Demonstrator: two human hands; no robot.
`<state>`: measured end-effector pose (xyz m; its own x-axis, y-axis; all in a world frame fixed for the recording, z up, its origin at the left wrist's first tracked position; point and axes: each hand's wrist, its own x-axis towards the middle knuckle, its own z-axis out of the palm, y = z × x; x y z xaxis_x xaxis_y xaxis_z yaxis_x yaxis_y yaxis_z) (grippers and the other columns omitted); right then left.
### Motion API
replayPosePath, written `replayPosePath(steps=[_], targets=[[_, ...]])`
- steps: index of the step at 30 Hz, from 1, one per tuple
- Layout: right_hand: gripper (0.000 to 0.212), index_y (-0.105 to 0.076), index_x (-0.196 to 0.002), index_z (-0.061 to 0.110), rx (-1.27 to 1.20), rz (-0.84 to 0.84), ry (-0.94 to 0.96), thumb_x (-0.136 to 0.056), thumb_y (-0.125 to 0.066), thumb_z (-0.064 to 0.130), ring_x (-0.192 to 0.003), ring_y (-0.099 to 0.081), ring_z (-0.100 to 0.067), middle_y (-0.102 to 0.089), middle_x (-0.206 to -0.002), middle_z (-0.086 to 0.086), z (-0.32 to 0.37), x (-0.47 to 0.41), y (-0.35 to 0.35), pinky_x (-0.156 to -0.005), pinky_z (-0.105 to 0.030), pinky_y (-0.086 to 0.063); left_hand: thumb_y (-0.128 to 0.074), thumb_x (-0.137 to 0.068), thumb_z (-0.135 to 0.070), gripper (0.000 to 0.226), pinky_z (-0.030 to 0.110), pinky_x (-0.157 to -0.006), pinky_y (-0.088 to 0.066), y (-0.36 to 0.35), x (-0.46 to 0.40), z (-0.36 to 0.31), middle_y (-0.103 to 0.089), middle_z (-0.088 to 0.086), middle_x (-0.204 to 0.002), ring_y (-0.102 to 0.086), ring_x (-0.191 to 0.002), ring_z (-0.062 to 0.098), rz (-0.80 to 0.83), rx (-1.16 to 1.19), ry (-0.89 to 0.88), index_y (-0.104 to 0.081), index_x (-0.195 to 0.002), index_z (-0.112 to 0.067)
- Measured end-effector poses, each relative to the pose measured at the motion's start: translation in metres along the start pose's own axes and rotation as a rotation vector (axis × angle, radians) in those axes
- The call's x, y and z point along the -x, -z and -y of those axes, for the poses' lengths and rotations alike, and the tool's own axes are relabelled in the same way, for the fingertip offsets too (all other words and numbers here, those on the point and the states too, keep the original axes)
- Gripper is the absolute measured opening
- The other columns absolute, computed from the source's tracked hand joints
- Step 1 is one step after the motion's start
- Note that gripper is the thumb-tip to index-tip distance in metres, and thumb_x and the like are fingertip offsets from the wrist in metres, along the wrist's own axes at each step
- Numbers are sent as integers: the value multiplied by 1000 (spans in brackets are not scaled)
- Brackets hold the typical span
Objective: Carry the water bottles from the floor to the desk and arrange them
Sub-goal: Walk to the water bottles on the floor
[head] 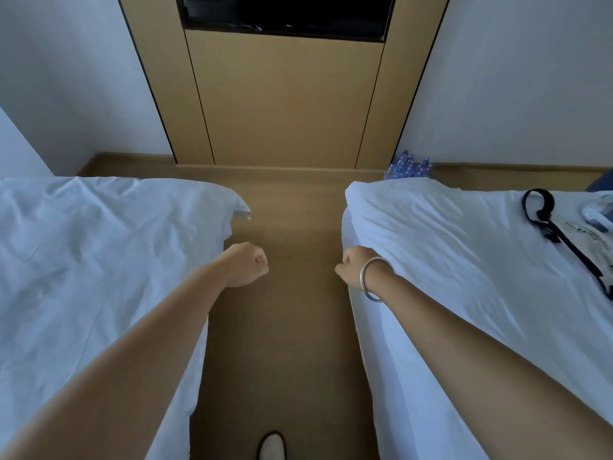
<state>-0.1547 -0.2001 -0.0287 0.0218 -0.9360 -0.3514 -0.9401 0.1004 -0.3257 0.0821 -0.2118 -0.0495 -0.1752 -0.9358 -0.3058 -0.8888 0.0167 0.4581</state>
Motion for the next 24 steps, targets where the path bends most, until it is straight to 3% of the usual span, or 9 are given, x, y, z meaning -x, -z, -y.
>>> replayPosePath(steps=[5,9,11,17,19,24], targets=[[29,-27,-62,20,-53,-69,-35,-86,-43,26,-57,-33,-16,-32,-62,3,36,-61,1,-48,-26,-27,-48,-92,-22,22,29,-86,-47,36,-57,12,-63,1,-106,-57,-97,19,27,-27,-21,-66,-104,-15],[15,-40,-77,15,-68,-45,-62,-87,-43,26,-69,-45,-22,-38,-65,2,43,-105,11,-63,-29,-38,-47,-92,-24,23,30,-85,-48,53,-98,14,-62,2,-108,-58,-99,20,65,-54,-22,-65,-105,-16],[15,-40,-75,16,-86,-34,-76,-86,-44,26,-73,-47,-23,-42,-67,1,43,-130,19,-66,-30,-40,-47,-92,-26,24,33,-88,-49,61,-122,13,-63,2,-108,-58,-99,21,82,-94,-26,-64,-107,-17],[15,-46,-85,14,-90,-12,-85,-86,-44,28,-76,-51,-25,-51,-79,-4,38,-224,45,-69,-32,-43,-45,-94,-27,25,40,-93,-49,82,-217,2,-60,6,-116,-58,-102,24,147,-211,-48,-62,-108,-15],[16,-45,-78,13,-79,-3,-78,-86,-44,28,-74,-48,-26,-48,-74,-3,35,-264,58,-65,-30,-39,-45,-93,-28,27,39,-94,-47,92,-257,-7,-59,5,-118,-56,-106,24,154,-251,-51,-61,-111,-15],[15,-51,-84,11,-116,11,-83,-83,-43,23,-71,-49,-24,-53,-79,-4,23,-365,100,-67,-31,-40,-48,-90,-28,28,32,-93,-47,119,-363,-35,-59,5,-122,-55,-111,25,154,-274,-56,-62,-112,-18]])
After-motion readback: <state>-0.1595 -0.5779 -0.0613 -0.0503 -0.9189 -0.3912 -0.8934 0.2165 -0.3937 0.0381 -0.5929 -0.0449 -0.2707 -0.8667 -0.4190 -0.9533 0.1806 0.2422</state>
